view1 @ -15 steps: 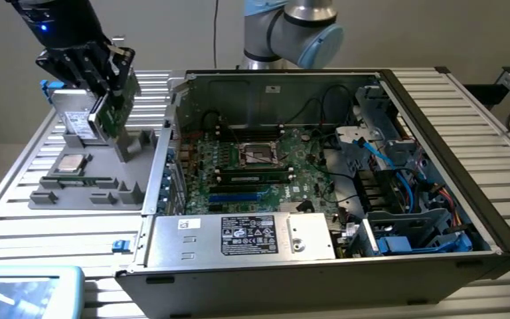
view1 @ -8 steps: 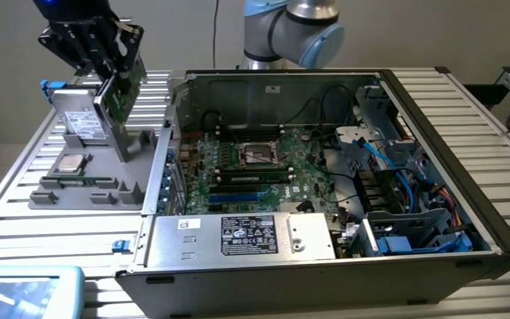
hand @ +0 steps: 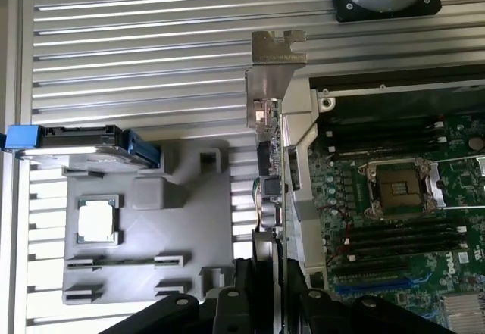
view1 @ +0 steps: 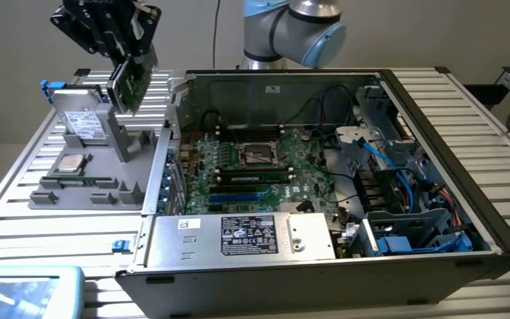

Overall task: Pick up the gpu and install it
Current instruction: 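Pick up the gpu and move the gpu toward the slot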

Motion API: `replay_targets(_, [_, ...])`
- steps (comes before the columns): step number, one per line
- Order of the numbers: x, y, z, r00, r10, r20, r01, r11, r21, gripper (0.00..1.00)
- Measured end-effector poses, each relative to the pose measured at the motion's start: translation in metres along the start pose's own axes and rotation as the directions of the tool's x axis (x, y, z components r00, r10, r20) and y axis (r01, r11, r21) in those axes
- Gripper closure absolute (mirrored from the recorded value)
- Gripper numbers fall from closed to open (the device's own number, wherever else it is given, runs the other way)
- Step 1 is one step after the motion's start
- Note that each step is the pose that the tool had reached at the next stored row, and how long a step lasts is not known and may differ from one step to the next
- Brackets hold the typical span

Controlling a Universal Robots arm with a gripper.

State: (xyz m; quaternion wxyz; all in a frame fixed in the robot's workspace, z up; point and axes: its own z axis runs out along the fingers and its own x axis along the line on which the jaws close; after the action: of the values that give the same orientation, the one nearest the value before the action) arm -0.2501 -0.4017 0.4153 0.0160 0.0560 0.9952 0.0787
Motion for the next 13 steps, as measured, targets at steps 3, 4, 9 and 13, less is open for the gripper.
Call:
replay_targets(3, [-0.01,0.0011,-0.0003,0.9999,0.002,-0.0133,-0.002,1.0,0.0015,0.71])
replay_targets(4, [-0.014,0.0016,-0.0002,0.9999,0.002,-0.0151,-0.002,1.0,0.0017,0.71])
replay_targets(9, [-0.037,0.0042,-0.0002,0.9998,0.003,-0.0192,-0.003,1.0,0.0022,0.71])
replay_targets(13, [-0.055,0.0062,-0.0003,0.9997,0.004,-0.0224,-0.004,1.0,0.0026,0.71])
